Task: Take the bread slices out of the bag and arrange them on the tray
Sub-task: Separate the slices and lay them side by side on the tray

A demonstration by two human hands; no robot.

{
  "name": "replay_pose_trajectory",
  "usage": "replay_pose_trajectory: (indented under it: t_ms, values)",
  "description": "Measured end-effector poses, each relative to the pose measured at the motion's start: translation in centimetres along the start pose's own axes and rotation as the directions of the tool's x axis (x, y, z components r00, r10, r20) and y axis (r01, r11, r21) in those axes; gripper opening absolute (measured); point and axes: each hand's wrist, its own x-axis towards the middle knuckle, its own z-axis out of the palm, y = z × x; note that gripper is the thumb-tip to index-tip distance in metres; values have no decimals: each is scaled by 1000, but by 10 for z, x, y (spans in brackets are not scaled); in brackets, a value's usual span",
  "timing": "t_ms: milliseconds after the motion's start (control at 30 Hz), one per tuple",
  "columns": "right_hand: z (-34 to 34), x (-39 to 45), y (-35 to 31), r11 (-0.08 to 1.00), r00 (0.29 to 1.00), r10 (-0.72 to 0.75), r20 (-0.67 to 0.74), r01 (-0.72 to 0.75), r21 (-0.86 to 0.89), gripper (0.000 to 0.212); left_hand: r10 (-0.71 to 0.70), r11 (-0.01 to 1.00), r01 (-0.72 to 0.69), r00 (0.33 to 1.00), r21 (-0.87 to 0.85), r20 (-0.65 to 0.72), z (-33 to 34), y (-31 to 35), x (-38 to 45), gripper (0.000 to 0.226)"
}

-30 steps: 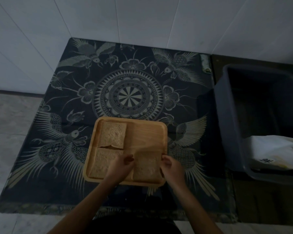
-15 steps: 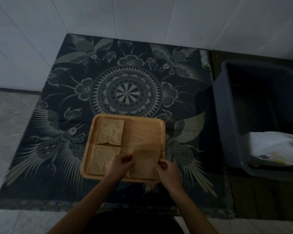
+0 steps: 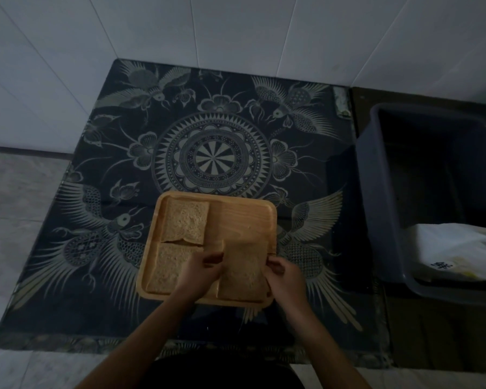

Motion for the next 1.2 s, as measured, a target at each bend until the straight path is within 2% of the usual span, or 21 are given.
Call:
replay_pose_trajectory:
  t_ms: [200, 367, 700, 867, 1200]
  values:
    - [-11, 32, -31, 997, 1000, -20, 8, 19, 73, 21, 19, 997, -21, 999, -78, -30, -12, 37, 25, 28]
    - [-13, 62, -46, 998, 999, -39, 5, 39, 47, 29, 34, 995, -39, 998, -92, -57, -15, 58, 52, 28]
    - [-1, 95, -47, 999, 1000, 6, 6, -5, -45, 35, 6, 1000, -5, 994, 11, -110, -5, 60, 78, 28]
    - [4, 95, -42, 988, 999, -38, -11, 36, -150, 31, 32, 994, -18, 991, 108, -132, 0, 55, 81, 30]
    - [10, 86, -41, 952, 984, -153, -97, 120, -283, 30, 144, 972, -101, 969, 214, -200, 8, 54, 74, 18]
